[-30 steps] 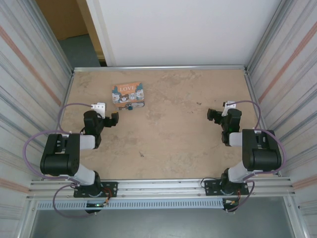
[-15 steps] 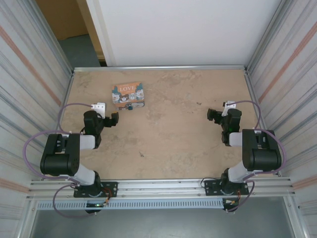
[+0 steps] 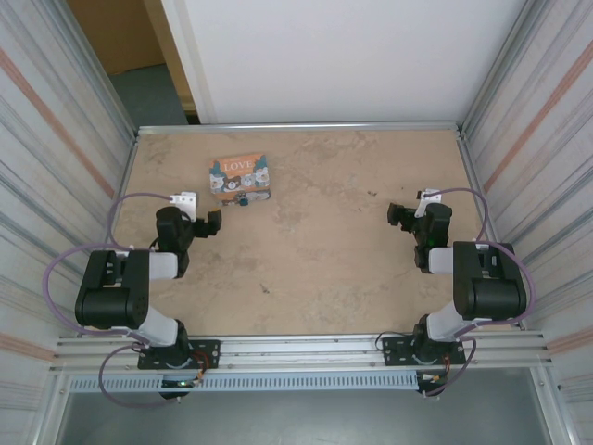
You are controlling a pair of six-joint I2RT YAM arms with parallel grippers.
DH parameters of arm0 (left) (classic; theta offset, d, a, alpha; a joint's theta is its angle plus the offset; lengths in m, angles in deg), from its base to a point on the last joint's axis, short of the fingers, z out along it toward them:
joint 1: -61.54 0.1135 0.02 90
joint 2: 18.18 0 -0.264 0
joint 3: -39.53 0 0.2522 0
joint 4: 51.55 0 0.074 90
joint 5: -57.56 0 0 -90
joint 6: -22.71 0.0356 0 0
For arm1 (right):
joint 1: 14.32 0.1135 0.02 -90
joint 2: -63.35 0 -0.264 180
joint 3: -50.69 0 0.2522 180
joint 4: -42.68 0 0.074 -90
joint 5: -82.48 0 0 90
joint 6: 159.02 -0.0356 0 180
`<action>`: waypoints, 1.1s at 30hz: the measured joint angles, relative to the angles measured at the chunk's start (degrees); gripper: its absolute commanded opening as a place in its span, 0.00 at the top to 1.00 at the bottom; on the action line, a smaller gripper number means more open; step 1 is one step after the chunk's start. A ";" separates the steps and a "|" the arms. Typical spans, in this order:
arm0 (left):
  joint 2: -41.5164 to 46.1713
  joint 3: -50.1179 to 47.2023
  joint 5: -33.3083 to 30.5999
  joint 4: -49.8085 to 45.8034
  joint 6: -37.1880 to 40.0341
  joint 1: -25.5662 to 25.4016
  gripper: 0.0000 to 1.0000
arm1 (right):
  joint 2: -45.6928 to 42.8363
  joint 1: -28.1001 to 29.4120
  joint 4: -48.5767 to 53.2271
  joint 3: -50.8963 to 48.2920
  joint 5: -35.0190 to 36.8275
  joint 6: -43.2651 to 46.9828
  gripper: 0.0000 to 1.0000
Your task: Unlock a padlock with a key
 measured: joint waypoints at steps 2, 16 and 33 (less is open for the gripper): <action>0.39 -0.39 -0.04 0.48 -0.33 0.79 0.01 | -0.33 -0.11 1.18 0.04 -0.20 0.00 0.01; 19.28 8.83 -4.35 -21.59 -9.20 1.40 0.01 | -16.44 0.28 22.64 7.69 -1.03 -6.16 0.01; 0.94 31.36 19.19 -49.99 -30.60 8.90 0.01 | 4.31 23.93 36.57 34.80 -7.96 -27.39 0.01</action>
